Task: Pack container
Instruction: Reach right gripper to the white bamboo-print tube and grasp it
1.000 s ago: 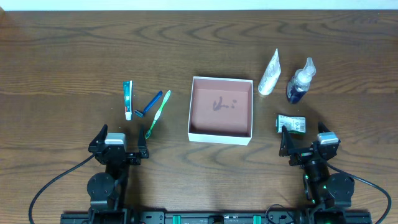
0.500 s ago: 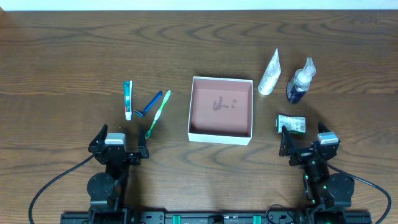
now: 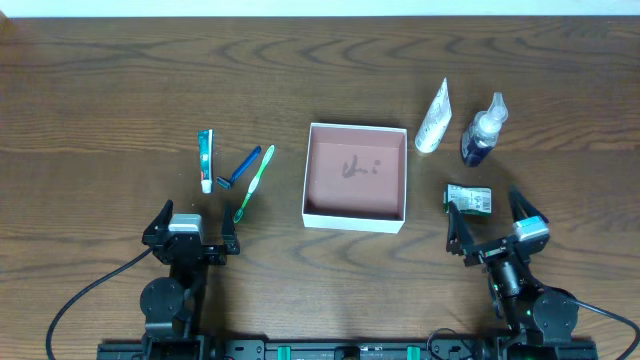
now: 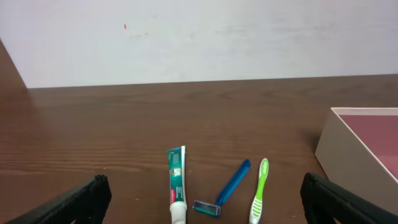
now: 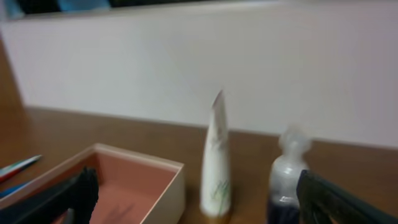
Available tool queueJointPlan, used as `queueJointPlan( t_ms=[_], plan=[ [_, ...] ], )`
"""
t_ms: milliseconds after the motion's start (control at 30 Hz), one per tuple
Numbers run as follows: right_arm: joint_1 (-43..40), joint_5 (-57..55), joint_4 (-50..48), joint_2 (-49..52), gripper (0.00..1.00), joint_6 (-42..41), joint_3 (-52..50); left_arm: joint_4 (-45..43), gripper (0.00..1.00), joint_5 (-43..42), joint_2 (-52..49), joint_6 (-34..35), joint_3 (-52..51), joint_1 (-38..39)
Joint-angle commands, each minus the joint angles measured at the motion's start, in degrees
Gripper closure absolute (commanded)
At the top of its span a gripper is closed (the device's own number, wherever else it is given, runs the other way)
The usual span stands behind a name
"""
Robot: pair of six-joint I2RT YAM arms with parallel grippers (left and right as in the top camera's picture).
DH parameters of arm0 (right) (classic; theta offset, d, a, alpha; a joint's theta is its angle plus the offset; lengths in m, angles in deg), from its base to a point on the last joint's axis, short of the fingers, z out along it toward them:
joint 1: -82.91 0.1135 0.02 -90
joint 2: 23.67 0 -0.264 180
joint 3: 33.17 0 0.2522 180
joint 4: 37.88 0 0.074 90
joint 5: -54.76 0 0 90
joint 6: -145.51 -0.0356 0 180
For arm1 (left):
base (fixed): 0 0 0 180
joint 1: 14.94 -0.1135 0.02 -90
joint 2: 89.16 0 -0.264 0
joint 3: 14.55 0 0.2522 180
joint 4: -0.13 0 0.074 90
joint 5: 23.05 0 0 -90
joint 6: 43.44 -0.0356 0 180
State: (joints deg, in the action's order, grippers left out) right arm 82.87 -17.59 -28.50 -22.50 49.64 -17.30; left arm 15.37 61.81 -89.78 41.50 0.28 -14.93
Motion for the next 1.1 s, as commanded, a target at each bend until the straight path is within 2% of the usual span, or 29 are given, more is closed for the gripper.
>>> queueJointPlan(
  t_ms=[0,100,233,333,400,500,567,667,833,967,1067],
  plan=[
    [0.59,3.50,3.45,2.93,0.01,-0.90,6.01,2.16,0.02,-0.42,0.28,-1.14,-0.83,-0.33],
    [0.59,3.04,6.78,11.63,0.01,1.05,14.58,2.16,0.02,-0.42,0.28,-1.14,-0.83,-0.33],
    [0.59,3.67,12.90,29.35,0.01,2.14,30.84,2.14,0.02,-0.42,0.28,-1.14,-0.83,-0.33],
    [0.59,4.26,22.27,43.98,0.01,2.82,45.16,2.14,0.02,-0.42,0.28,-1.14,-0.83,-0.33],
    [0.59,4.31,32.02,55.91,0.01,2.82,57.61,2.14,0.02,-0.42,0.28,-1.14,-0.83,-0.33],
    [0.59,6.97,42.66,68.52,0.01,2.75,70.82,2.14,0.02,-0.42,0.28,-1.14,-0.83,-0.33],
    [0.59,10.25,45.33,74.88,0.01,2.73,76.81,2.14,0.02,-0.42,0.28,-1.14,-0.83,-0.33],
    [0.59,12.22,45.09,82.64,0.01,2.71,81.59,2.16,0.02,-0.42,0.28,-1.14,-0.83,-0.33],
    [0.79,14.51,41.79,90.86,0.01,2.80,81.90,2.16,0.02,-0.42,0.28,-1.14,-0.83,-0.33],
    [0.87,13.79,41.83,94.90,0.16,2.80,81.90,2.14,0.02,-0.42,0.28,-1.11,-0.83,-0.33],
    [1.49,11.19,42.51,96.19,0.20,2.75,81.90,2.16,0.02,-0.42,0.28,-1.14,-0.83,-0.33]
  ],
)
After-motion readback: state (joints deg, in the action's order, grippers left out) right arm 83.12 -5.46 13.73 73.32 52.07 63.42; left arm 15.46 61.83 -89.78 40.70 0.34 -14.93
